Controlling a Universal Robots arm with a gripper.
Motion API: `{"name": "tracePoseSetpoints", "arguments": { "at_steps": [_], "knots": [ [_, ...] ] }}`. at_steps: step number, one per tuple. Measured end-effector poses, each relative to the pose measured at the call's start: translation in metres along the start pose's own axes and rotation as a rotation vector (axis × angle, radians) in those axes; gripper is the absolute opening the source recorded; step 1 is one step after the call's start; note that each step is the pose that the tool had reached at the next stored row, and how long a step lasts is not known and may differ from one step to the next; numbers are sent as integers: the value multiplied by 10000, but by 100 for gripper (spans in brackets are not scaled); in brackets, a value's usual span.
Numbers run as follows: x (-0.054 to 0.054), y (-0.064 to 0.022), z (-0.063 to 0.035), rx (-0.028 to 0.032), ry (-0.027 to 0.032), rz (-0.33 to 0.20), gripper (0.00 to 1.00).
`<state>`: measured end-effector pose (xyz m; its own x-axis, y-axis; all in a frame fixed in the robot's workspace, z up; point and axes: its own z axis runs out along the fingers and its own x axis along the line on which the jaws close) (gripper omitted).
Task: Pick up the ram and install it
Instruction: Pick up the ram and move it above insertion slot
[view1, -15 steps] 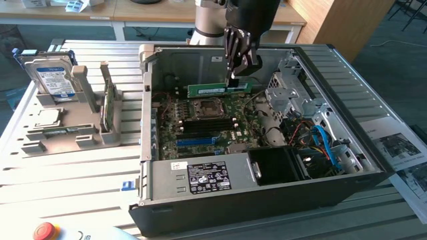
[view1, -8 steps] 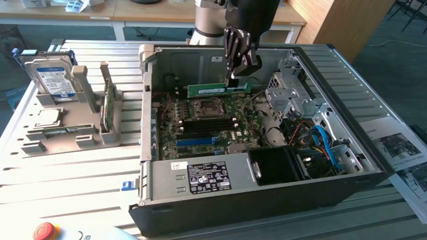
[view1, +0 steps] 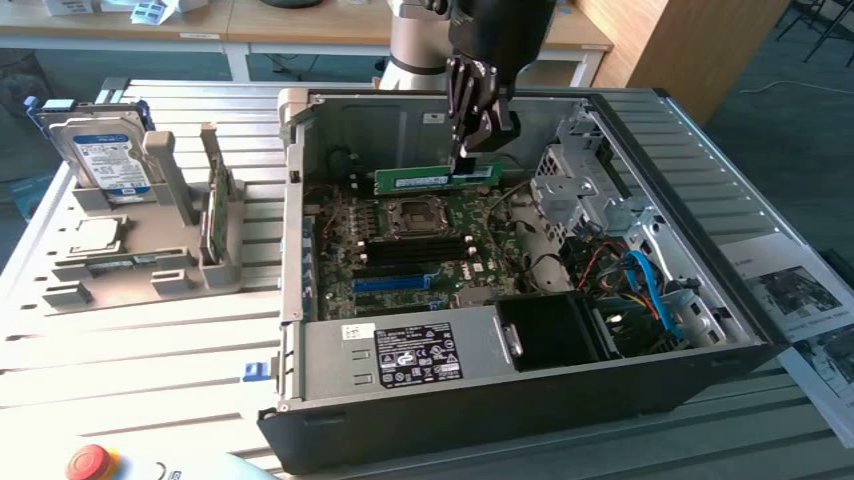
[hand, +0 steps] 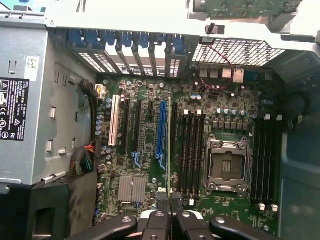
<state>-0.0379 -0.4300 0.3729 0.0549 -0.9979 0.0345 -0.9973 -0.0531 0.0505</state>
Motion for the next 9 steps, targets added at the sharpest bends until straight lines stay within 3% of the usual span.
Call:
{"name": "tracePoseSetpoints", "arguments": {
  "at_steps": [5, 9],
  "knots": [
    [-1, 0, 0, -1, 1, 2, 12],
    [-85, -5, 4, -1, 2, 2, 12]
  ]
}}
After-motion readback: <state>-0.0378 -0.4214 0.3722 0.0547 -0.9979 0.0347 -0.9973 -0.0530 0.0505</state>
